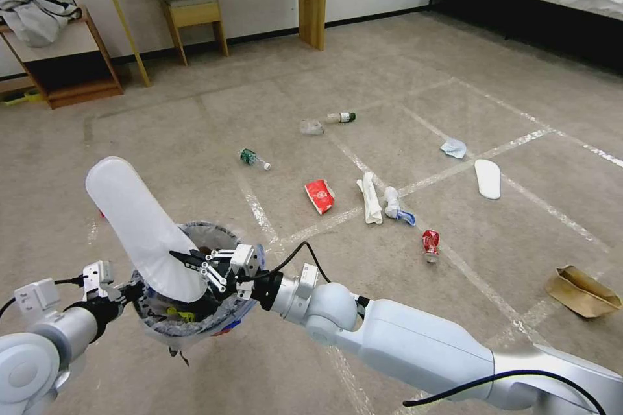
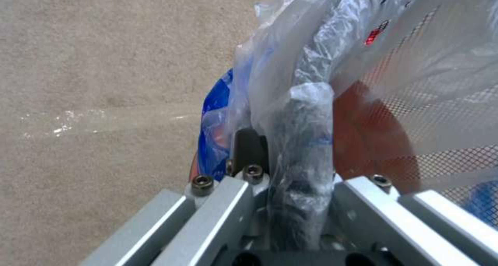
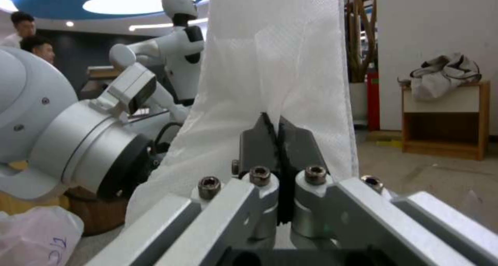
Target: Pick up the trash bin and place the garbage on the floor into it.
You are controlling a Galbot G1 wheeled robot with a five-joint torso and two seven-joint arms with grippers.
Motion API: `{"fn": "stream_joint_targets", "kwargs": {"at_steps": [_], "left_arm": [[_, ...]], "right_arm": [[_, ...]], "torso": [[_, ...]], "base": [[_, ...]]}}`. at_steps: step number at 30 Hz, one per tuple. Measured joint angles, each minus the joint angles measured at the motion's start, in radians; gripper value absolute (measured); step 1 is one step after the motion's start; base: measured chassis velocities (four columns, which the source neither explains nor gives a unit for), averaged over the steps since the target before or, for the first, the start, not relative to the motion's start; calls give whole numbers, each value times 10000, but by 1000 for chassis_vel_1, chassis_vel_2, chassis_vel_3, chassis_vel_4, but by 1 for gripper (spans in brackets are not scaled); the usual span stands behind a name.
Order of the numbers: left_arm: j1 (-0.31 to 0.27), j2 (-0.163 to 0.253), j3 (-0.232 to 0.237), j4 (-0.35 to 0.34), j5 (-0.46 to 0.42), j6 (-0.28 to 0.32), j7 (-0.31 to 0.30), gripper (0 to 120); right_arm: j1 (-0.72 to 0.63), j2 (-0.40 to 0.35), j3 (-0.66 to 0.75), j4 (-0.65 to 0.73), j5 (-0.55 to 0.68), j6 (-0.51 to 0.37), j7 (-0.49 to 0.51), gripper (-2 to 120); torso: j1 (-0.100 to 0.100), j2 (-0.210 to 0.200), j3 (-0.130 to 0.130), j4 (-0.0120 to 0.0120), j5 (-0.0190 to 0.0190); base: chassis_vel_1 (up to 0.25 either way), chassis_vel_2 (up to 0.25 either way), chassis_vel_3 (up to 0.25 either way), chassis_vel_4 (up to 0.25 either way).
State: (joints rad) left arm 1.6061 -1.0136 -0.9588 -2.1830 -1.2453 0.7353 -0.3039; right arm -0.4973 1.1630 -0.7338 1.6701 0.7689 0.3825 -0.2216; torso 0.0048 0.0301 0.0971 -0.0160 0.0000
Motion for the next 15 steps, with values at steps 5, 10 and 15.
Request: {"fn": "stream_joint_targets", "kwargs": {"at_steps": [5,10,15], "left_arm": [[2,3,0,-33,-11,-1,-11,1],[14,-2,7,-41,-11,0,-17,1],[14,-17,16,-53,-11,-1,-16,1]], "right_arm": [[-84,-24,5,0,-44,0,-4,0],[-108,-12,-16,-40,-91,6,-4,0],[-137,-12,-47,-139,-183,57,-27,0]], "torso": [[0,0,0,0,0],[0,0,0,0,0],[0,0,0,0,0]], "base": [[0,0,0,0],[0,0,0,0],[0,0,0,0]]}}
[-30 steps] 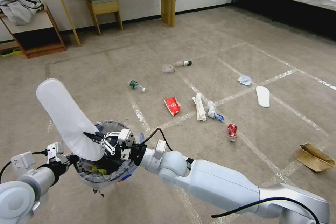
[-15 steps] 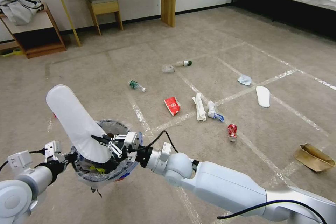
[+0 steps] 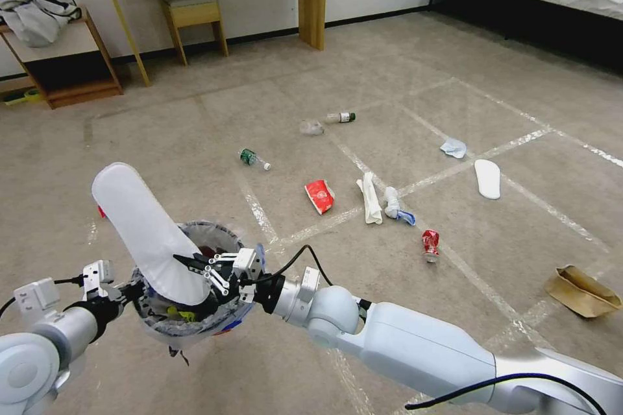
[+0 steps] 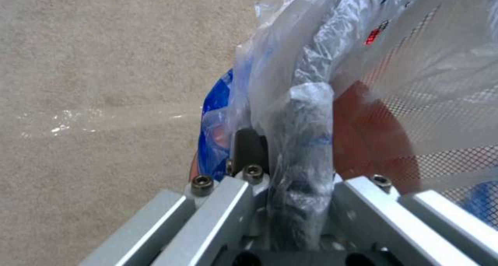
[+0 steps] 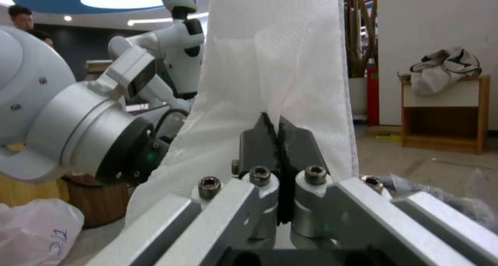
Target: Pick up the trash bin and place the garbage on the floor into it.
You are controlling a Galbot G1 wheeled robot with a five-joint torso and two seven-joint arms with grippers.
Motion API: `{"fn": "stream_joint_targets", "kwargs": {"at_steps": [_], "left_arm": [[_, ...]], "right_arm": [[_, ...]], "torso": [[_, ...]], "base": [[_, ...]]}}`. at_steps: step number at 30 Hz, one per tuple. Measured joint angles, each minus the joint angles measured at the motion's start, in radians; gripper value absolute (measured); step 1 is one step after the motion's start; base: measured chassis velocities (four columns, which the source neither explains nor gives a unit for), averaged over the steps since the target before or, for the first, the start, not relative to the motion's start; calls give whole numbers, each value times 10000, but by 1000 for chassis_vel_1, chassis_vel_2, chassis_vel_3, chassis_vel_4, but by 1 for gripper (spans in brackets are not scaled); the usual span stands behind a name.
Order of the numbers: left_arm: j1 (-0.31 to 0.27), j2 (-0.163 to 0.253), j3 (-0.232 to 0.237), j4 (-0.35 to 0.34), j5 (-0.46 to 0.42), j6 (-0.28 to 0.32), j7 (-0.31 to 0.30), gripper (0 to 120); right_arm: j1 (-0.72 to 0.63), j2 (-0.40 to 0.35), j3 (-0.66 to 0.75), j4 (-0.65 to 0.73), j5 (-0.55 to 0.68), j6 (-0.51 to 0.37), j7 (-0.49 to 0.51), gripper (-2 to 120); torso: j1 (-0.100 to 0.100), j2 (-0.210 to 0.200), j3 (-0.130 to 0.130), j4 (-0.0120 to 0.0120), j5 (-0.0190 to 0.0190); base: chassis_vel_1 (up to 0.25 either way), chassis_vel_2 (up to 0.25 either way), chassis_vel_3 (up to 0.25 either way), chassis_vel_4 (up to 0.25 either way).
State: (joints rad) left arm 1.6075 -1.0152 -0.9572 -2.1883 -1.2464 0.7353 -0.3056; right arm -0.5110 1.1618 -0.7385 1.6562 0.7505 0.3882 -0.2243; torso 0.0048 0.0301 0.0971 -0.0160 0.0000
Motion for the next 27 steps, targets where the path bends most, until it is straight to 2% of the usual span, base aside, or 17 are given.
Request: {"fn": "stream_joint_targets", "kwargs": {"at_steps": [27], "left_arm": [[-61,-11,30,21,-9,2,0,1]], "right_arm": [[-74,-234,22,-67,-330,82,77,1]], "torso": [[0,0,0,0,0]], "base": [[0,0,0,0]]}}
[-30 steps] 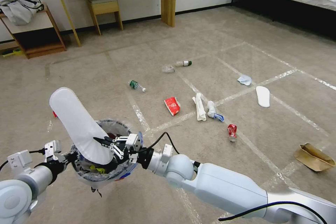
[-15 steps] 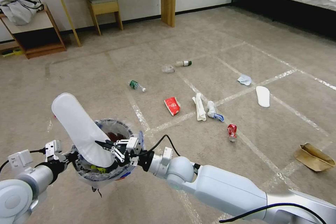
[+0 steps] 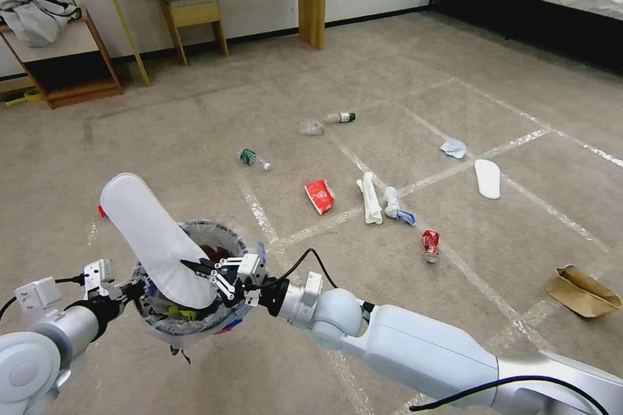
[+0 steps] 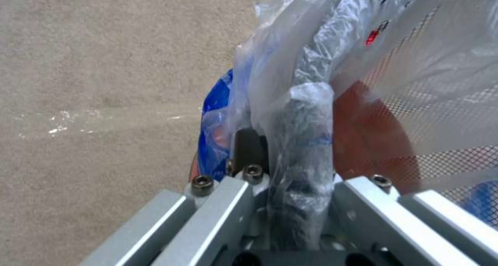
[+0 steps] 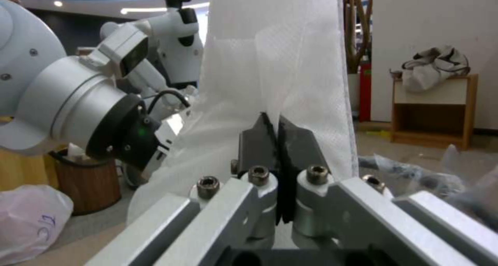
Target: Pick up the trash bin and place the garbage on the floor into it.
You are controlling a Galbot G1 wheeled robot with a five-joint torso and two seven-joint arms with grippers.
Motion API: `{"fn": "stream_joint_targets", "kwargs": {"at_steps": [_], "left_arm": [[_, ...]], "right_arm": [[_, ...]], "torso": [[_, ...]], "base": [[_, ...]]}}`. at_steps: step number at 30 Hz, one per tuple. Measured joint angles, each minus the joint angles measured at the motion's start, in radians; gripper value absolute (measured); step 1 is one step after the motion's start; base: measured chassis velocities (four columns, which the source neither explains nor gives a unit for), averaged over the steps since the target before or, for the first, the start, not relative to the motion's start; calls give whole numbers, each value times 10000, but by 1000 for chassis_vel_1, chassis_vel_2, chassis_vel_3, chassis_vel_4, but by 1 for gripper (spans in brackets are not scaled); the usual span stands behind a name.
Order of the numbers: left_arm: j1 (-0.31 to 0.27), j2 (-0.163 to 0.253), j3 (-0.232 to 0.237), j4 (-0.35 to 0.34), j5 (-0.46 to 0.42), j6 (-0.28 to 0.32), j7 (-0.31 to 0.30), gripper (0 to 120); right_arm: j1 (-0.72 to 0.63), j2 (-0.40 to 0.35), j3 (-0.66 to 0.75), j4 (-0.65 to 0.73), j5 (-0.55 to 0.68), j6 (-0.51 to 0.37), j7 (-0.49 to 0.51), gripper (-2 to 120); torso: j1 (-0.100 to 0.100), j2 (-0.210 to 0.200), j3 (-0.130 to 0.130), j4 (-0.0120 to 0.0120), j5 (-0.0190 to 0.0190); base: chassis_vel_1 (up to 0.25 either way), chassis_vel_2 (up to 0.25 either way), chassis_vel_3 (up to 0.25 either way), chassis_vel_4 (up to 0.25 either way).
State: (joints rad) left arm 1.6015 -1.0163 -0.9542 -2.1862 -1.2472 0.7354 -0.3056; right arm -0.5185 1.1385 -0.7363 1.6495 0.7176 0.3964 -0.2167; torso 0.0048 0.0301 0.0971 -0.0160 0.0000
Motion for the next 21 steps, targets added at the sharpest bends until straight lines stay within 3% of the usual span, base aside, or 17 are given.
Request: {"fn": "stream_joint_targets", "kwargs": {"at_steps": [7,8,21], "left_arm": [[0,-5,0,0,-1,0,0,1],[-6,-4,0,-1,-1,1,0,1],[-48,-3,20,0,-21,0,-12,1]], "right_arm": [[-15,-107,35,59,-75,-5,52,22],[-21,-159,67,94,-87,-11,54,30],[-111,-302,103,145,-167,-27,56,33]], "torso": [[0,0,0,0,1],[0,0,0,0,0],[0,0,0,0,0]], "base": [[0,0,0,0],[0,0,0,0],[0,0,0,0]]}}
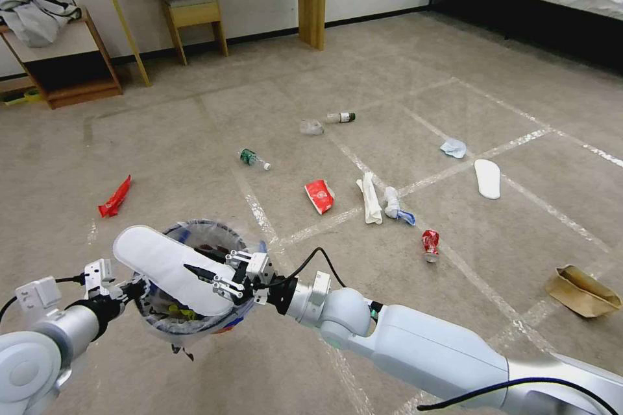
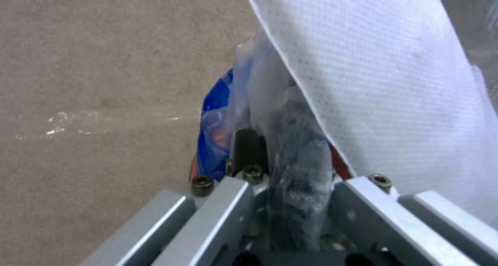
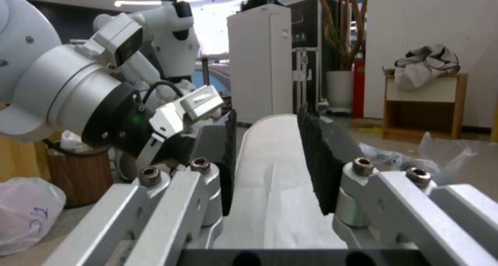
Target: Pick up the trash bin and place the garbage on the floor into it.
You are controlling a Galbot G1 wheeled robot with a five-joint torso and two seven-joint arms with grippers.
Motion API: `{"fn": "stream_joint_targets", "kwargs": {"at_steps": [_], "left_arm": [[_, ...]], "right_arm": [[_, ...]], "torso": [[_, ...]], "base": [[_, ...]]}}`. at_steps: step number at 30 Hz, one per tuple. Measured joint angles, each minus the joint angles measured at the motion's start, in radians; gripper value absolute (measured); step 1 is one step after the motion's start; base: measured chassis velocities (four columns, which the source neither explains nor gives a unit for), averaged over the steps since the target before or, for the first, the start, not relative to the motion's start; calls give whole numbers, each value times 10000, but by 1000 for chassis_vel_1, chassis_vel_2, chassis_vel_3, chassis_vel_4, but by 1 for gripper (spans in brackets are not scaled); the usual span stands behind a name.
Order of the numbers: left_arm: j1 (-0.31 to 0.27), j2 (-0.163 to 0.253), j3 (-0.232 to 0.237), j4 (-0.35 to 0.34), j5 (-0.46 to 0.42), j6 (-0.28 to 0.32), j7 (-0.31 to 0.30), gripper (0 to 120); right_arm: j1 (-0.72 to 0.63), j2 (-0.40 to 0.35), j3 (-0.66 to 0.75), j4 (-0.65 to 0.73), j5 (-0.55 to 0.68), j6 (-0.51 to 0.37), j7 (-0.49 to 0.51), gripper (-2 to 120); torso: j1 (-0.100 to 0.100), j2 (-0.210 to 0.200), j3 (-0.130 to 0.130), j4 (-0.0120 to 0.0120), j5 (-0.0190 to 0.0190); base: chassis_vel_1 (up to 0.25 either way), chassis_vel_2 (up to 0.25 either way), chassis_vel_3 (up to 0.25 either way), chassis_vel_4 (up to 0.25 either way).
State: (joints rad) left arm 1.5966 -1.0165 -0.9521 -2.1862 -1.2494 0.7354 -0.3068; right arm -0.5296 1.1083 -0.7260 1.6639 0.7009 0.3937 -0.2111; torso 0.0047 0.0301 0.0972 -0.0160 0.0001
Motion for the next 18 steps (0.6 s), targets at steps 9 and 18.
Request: {"fn": "stream_joint_targets", "kwargs": {"at_steps": [9,18], "left_arm": [[1,-20,1,12,2,0,-4,1],[30,-39,-21,135,42,1,-10,1]], "right_arm": [[-43,-16,99,149,2,-8,48,28],[112,98,1032,797,499,-240,316,28]], "torso": [[0,0,0,0,0],[0,0,0,0,0]], "base": [[0,0,0,0],[0,0,0,0]]}}
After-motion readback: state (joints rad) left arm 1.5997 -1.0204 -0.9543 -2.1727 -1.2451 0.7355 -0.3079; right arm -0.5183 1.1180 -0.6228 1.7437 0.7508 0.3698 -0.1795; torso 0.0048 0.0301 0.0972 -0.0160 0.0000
